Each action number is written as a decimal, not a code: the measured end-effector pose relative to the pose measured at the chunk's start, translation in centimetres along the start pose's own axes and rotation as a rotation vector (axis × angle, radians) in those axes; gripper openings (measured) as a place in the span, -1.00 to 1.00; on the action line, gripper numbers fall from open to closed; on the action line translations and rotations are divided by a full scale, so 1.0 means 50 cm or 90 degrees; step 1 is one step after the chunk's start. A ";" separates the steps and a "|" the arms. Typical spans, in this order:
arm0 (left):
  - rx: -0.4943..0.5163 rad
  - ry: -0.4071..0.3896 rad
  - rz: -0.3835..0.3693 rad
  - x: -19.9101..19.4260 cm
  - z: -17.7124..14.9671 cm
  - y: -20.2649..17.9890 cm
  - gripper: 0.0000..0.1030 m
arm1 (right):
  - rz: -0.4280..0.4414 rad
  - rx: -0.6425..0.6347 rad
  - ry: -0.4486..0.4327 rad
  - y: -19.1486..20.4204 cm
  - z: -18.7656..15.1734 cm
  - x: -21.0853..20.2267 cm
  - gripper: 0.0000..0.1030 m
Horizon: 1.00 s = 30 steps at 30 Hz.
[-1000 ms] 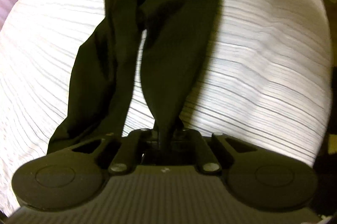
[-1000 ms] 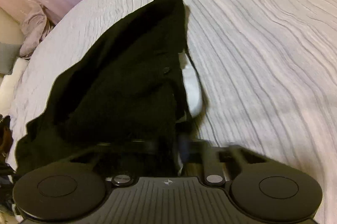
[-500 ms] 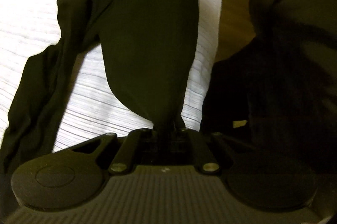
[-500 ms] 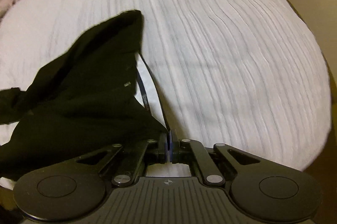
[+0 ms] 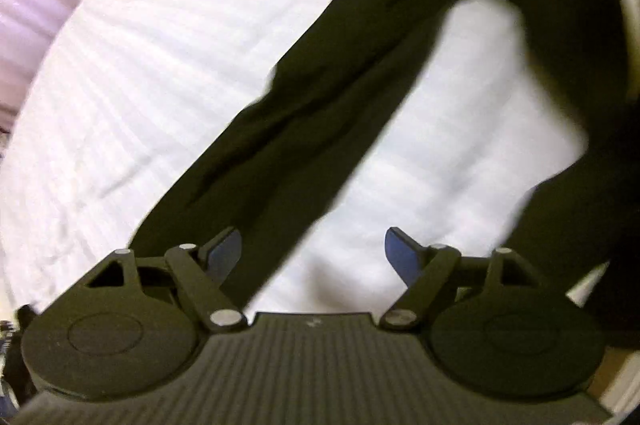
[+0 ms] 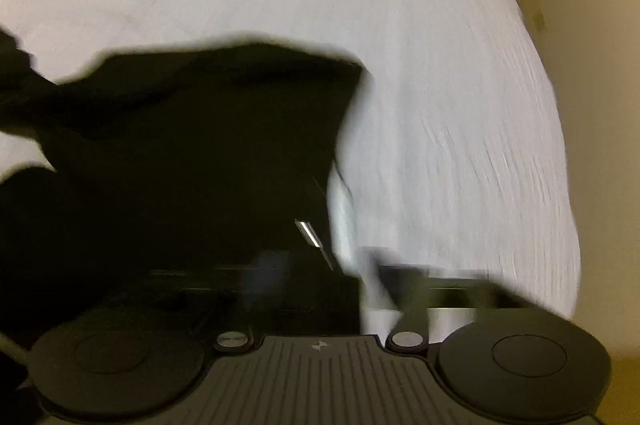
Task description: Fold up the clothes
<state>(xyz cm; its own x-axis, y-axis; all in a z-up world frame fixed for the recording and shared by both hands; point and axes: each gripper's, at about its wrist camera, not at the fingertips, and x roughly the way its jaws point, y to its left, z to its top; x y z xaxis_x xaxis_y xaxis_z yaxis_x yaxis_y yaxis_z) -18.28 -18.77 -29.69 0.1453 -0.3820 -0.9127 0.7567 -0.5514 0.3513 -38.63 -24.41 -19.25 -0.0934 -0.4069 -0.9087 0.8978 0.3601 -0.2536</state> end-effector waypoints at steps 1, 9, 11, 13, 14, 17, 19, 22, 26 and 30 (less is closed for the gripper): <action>0.011 0.006 0.013 0.026 -0.023 0.014 0.47 | 0.009 -0.028 -0.016 0.034 0.027 0.011 0.54; 0.142 0.009 0.034 0.173 -0.168 0.082 -0.34 | 0.030 -0.313 -0.056 0.314 0.142 0.112 0.53; 0.136 0.009 0.022 0.187 -0.177 0.102 -0.99 | 0.027 -0.380 -0.053 0.361 0.148 0.139 0.53; 0.110 -0.004 -0.002 0.178 -0.170 0.116 -0.98 | 0.027 -0.439 -0.051 0.402 0.152 0.165 0.53; 0.085 -0.015 -0.015 0.158 -0.168 0.132 -0.99 | 0.031 -0.455 -0.049 0.416 0.153 0.174 0.32; -0.008 -0.049 -0.038 0.074 -0.164 0.200 -0.99 | 0.070 -0.457 -0.008 0.424 0.170 0.183 -0.68; -0.083 -0.074 -0.048 0.009 -0.161 0.259 -0.98 | 0.082 -0.434 -0.006 0.409 0.196 0.156 -0.88; -0.131 -0.082 -0.001 -0.053 -0.138 0.347 -0.98 | 0.081 -0.372 -0.059 0.365 0.276 0.086 -0.90; -0.177 -0.058 0.068 -0.054 -0.094 0.467 -0.95 | 0.053 -0.345 -0.143 0.327 0.420 0.051 -0.90; -0.198 0.003 0.118 0.051 -0.055 0.533 -0.11 | 0.020 -0.333 -0.193 0.328 0.547 0.132 -0.89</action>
<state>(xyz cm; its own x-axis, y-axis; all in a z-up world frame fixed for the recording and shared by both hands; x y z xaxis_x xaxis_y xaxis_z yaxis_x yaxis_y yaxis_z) 4.00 -32.38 -23.23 0.3000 -0.4506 -0.8408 0.8753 -0.2204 0.4304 -12.73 -44.17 -20.35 0.1251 -0.5824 -0.8032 0.5600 0.7097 -0.4274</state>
